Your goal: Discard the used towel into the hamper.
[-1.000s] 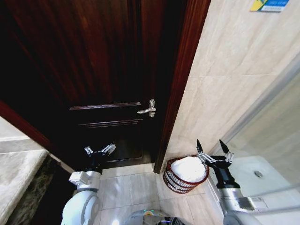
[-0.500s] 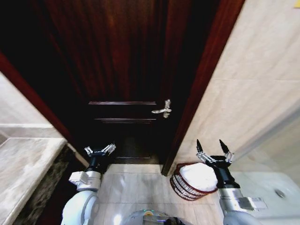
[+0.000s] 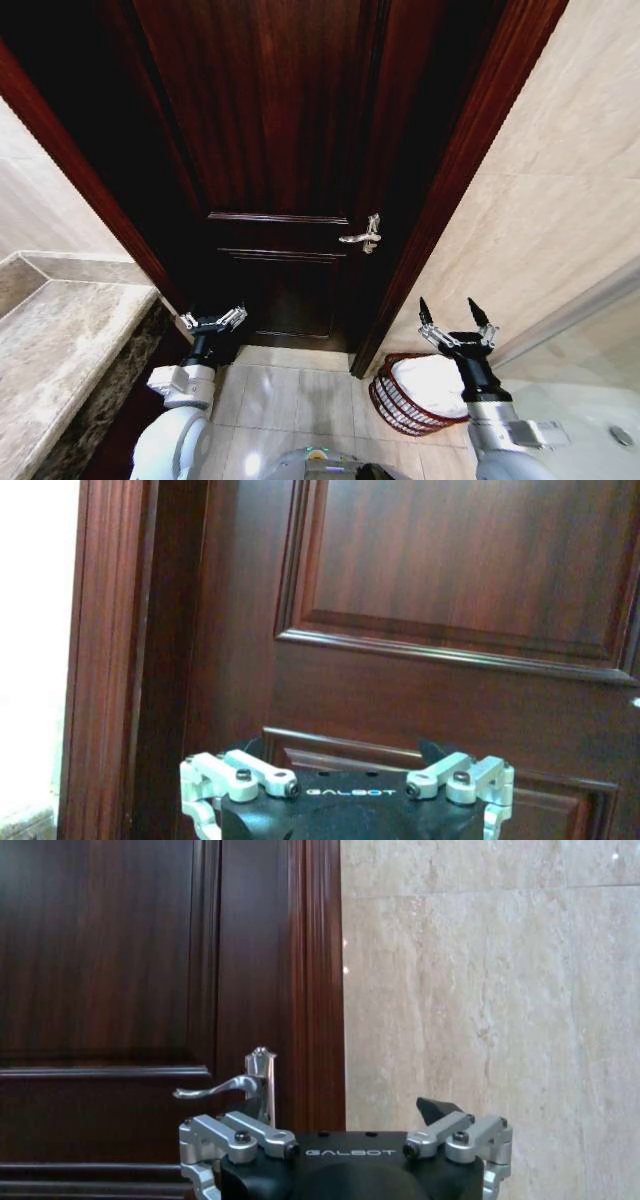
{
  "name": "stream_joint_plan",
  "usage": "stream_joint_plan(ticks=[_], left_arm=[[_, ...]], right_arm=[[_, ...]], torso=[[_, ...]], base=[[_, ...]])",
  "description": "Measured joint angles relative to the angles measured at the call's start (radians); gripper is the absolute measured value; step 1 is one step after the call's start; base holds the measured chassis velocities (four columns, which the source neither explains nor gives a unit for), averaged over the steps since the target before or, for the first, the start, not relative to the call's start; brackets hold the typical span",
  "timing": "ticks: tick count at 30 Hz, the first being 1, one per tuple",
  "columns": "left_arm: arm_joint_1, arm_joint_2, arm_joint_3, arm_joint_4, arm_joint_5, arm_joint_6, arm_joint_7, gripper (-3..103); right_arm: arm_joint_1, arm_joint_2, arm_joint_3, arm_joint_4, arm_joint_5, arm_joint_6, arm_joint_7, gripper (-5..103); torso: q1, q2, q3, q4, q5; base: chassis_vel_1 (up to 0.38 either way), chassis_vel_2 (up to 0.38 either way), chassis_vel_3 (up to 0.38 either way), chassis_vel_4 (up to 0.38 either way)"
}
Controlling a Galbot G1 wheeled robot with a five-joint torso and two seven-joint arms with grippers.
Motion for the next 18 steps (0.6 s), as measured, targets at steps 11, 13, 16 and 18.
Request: stream_joint_plan(ticks=[11,13,16,18], left_arm=[[0.0,0.0,0.0,0.0,0.0,0.0,0.0,100],[0.0,0.0,0.0,0.0,0.0,0.0,0.0,100],[0.0,0.0,0.0,0.0,0.0,0.0,0.0,100],[0.0,0.0,0.0,0.0,0.0,0.0,0.0,100]], right_arm=[[0.0,0.0,0.0,0.0,0.0,0.0,0.0,100],[0.0,0.0,0.0,0.0,0.0,0.0,0.0,100],[0.0,0.0,0.0,0.0,0.0,0.0,0.0,100],[0.0,0.0,0.0,0.0,0.0,0.0,0.0,100]], torso=[[0.029,0.062,0.033,0.0001,0.0],[0.032,0.069,0.037,0.0001,0.0],[0.038,0.081,0.043,0.0002,0.0],[0.044,0.094,0.049,0.0001,0.0]], base=[[0.0,0.0,0.0,0.0],[0.0,0.0,0.0,0.0],[0.0,0.0,0.0,0.0],[0.0,0.0,0.0,0.0]])
